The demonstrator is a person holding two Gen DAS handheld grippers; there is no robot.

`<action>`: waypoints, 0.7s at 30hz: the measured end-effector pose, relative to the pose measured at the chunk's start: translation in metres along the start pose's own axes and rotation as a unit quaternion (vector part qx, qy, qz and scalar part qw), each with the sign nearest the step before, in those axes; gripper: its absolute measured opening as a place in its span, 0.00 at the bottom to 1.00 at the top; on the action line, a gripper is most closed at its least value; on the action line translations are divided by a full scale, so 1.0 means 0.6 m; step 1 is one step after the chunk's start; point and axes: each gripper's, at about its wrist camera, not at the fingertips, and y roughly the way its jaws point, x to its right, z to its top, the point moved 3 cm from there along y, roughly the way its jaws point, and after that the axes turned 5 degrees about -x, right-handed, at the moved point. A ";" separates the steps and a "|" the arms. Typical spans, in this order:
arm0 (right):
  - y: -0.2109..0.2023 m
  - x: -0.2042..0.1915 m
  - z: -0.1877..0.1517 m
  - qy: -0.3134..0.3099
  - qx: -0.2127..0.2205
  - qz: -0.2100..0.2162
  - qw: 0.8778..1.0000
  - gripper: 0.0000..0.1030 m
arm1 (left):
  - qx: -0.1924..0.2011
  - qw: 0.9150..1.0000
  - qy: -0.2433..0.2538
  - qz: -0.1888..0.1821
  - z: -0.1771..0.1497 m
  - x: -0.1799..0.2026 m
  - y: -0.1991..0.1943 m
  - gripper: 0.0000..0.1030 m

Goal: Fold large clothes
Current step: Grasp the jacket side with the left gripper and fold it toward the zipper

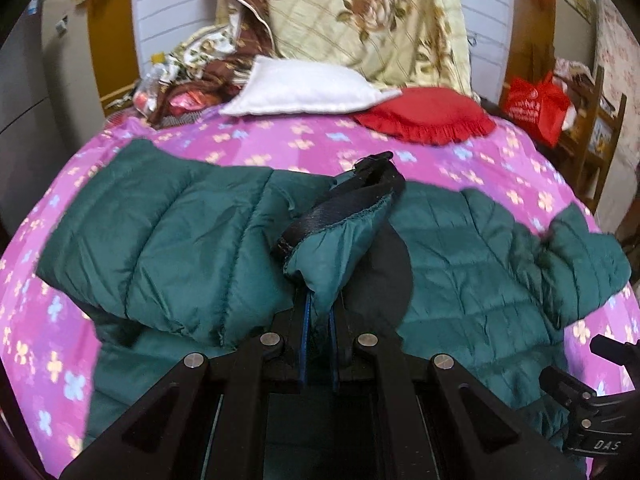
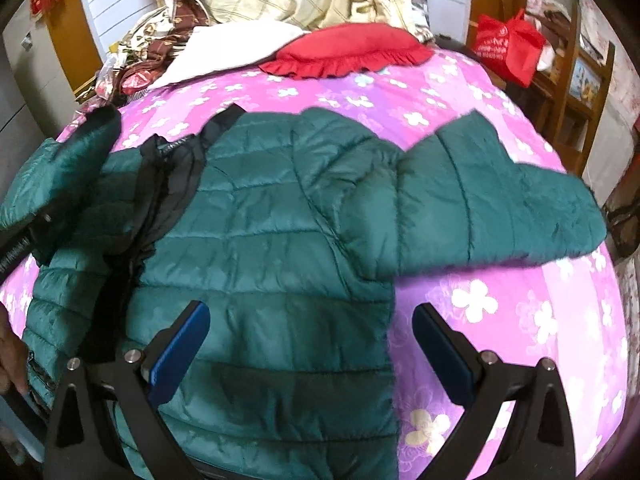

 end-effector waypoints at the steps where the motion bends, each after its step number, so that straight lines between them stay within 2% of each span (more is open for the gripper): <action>1: 0.006 0.004 -0.003 0.005 -0.005 0.002 1.000 1.00 | -0.006 1.000 0.003 -0.001 -0.005 0.007 0.008 0.00; 7: 0.015 0.014 -0.017 0.009 -0.015 -0.005 1.000 1.00 | -0.035 0.999 0.012 -0.007 -0.031 0.032 0.041 0.00; 10: 0.011 0.025 -0.019 0.014 -0.014 -0.011 1.000 1.00 | -0.031 0.999 0.018 0.000 -0.038 0.040 0.044 0.00; 15: 0.000 0.054 -0.026 0.034 -0.014 -0.017 0.999 1.00 | -0.038 0.999 0.034 -0.016 -0.043 0.051 0.044 0.00; 19: -0.010 0.072 -0.030 0.047 -0.012 -0.021 0.999 1.00 | -0.038 0.997 0.055 -0.037 -0.043 0.059 0.019 0.19; 21: -0.013 0.078 -0.031 0.055 -0.010 -0.015 0.998 1.00 | -0.029 0.997 0.054 -0.045 -0.041 0.056 -0.007 0.25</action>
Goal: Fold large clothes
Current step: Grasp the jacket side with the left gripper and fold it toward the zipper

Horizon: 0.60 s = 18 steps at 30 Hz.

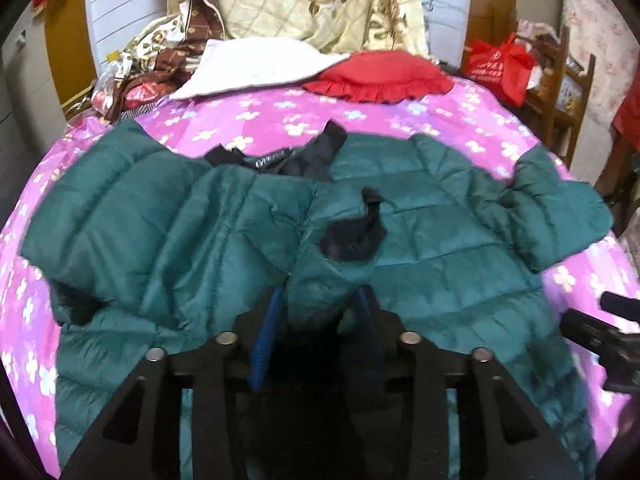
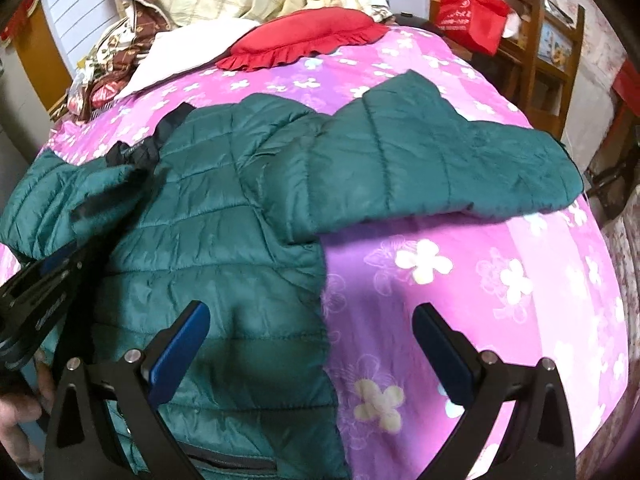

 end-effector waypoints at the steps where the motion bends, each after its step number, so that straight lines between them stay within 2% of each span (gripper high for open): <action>1: -0.002 0.002 0.000 0.005 0.000 0.005 1.000 1.00 | 0.010 1.000 0.000 -0.006 -0.001 -0.003 -0.022 0.29; 4: -0.008 -0.002 0.002 0.014 -0.001 0.017 1.000 1.00 | 0.030 0.999 -0.002 -0.022 0.000 -0.021 -0.076 0.36; 7: -0.019 -0.015 0.007 0.007 0.006 0.029 1.000 1.00 | 0.042 0.999 -0.011 -0.014 -0.003 -0.059 -0.121 0.36; 13: -0.013 -0.060 0.025 -0.004 0.005 0.070 0.998 1.00 | 0.063 0.995 -0.062 0.045 -0.017 -0.197 -0.176 0.36; 18: 0.007 -0.119 0.048 -0.020 0.001 0.107 0.994 1.00 | 0.059 0.989 -0.103 0.090 -0.036 -0.292 -0.166 0.36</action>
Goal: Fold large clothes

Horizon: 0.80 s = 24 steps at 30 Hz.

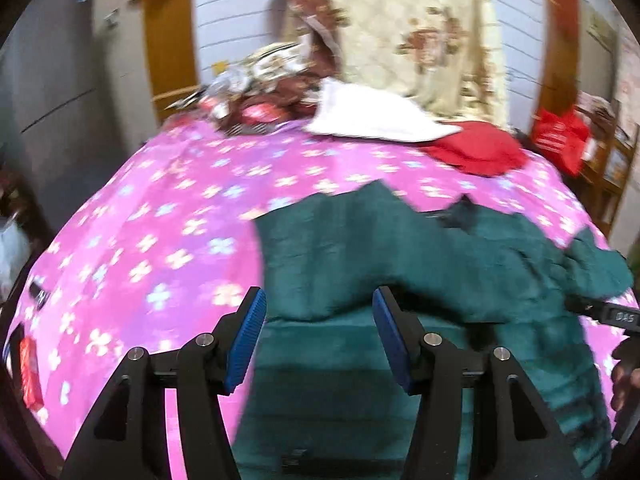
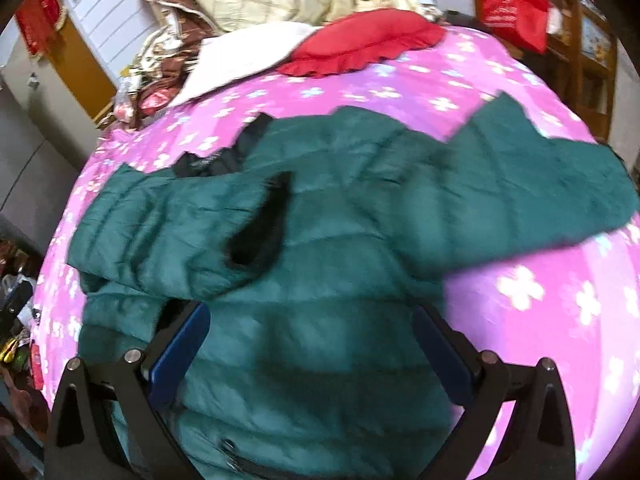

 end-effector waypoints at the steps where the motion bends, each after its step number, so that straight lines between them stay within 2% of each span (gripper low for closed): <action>1: 0.009 -0.011 0.007 -0.005 0.002 0.000 1.000 1.00 | -0.007 1.000 -0.014 0.006 -0.003 -0.020 0.011 0.36; 4: 0.037 -0.033 0.026 -0.012 -0.002 0.001 1.000 0.99 | -0.015 0.999 -0.037 0.021 -0.010 -0.055 0.034 0.36; 6: 0.064 -0.044 0.039 -0.010 -0.012 0.001 1.000 0.95 | -0.023 0.998 -0.049 0.024 -0.015 -0.071 0.049 0.36; 8: 0.089 -0.050 0.048 -0.003 -0.022 0.007 1.000 0.82 | -0.030 0.998 -0.059 0.024 -0.020 -0.082 0.060 0.36; 9: 0.101 -0.050 0.050 0.002 -0.028 0.016 0.999 0.80 | -0.033 0.997 -0.062 0.025 -0.020 -0.085 0.064 0.36; 10: 0.115 -0.055 0.053 0.008 -0.034 0.029 0.999 0.72 | -0.035 0.997 -0.066 0.026 -0.019 -0.087 0.070 0.36; 11: 0.122 -0.056 0.054 0.008 -0.036 0.037 0.999 0.57 | -0.036 0.997 -0.070 0.025 -0.018 -0.088 0.073 0.36; 12: 0.132 -0.061 0.055 0.005 -0.037 0.047 0.998 0.46 | -0.036 0.996 -0.073 0.024 -0.018 -0.088 0.073 0.36; 13: 0.138 -0.066 0.055 0.000 -0.038 0.053 0.998 0.29 | -0.036 0.996 -0.074 0.023 -0.017 -0.087 0.074 0.36; 14: 0.139 -0.072 0.057 -0.011 -0.034 0.048 0.998 0.23 | -0.034 0.997 -0.073 0.021 -0.014 -0.084 0.074 0.36; 17: 0.112 -0.083 0.069 -0.046 0.006 0.014 0.999 0.18 | -0.029 0.997 -0.068 0.020 -0.003 -0.073 0.078 0.36; 20: 0.069 -0.080 0.086 -0.073 0.050 -0.026 0.996 0.17 | -0.025 0.997 -0.065 0.016 0.007 -0.061 0.084 0.36; 24: 0.045 -0.051 0.108 -0.068 0.070 -0.055 0.994 0.17 | -0.030 0.997 -0.064 0.009 0.016 -0.041 0.102 0.36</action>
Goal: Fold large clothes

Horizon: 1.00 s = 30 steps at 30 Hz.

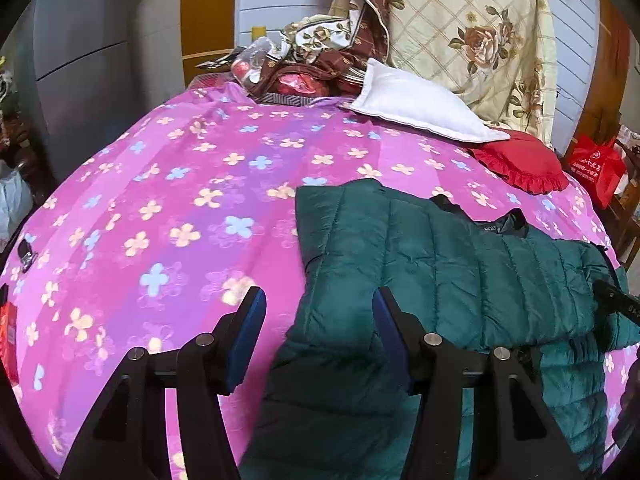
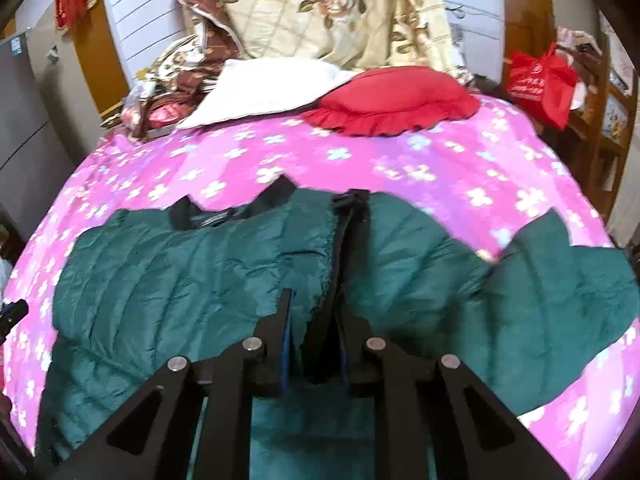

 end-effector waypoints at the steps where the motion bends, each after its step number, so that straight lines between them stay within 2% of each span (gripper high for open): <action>1: 0.002 0.009 0.002 0.000 -0.002 -0.006 1.000 0.17 | -0.001 1.000 0.001 -0.001 0.000 0.005 0.004 0.36; 6: 0.062 0.039 -0.008 -0.008 -0.034 -0.058 0.998 0.17 | -0.012 1.000 0.003 -0.003 -0.002 0.024 0.021 0.36; 11: 0.087 0.044 -0.022 -0.019 -0.049 -0.077 0.996 0.17 | -0.011 1.000 0.003 0.000 0.002 0.032 0.026 0.36; 13: 0.074 0.046 -0.020 -0.009 -0.056 -0.068 0.996 0.20 | -0.007 1.000 0.003 -0.001 0.008 0.037 0.027 0.36; 16: 0.042 0.050 -0.016 0.018 -0.051 -0.056 0.997 0.42 | -0.002 1.000 0.001 -0.003 0.015 0.043 0.031 0.36; 17: 0.032 0.048 -0.015 0.021 -0.043 -0.050 0.998 0.45 | -0.002 1.000 0.002 -0.004 0.018 0.045 0.034 0.36; 21: -0.001 0.011 -0.004 -0.006 -0.018 -0.017 1.000 0.49 | 0.002 1.000 0.002 -0.006 0.030 0.055 0.049 0.36; 23: -0.003 -0.021 0.002 -0.030 -0.015 0.005 0.999 0.55 | 0.003 1.000 0.002 -0.006 0.036 0.059 0.059 0.36; 28: 0.036 -0.082 0.009 -0.058 -0.035 0.043 0.997 0.55 | -0.003 1.000 0.000 -0.003 0.045 0.063 0.097 0.36; 30: 0.061 -0.098 0.010 -0.065 -0.044 0.045 0.996 0.55 | -0.013 1.000 -0.005 0.003 0.046 0.060 0.116 0.36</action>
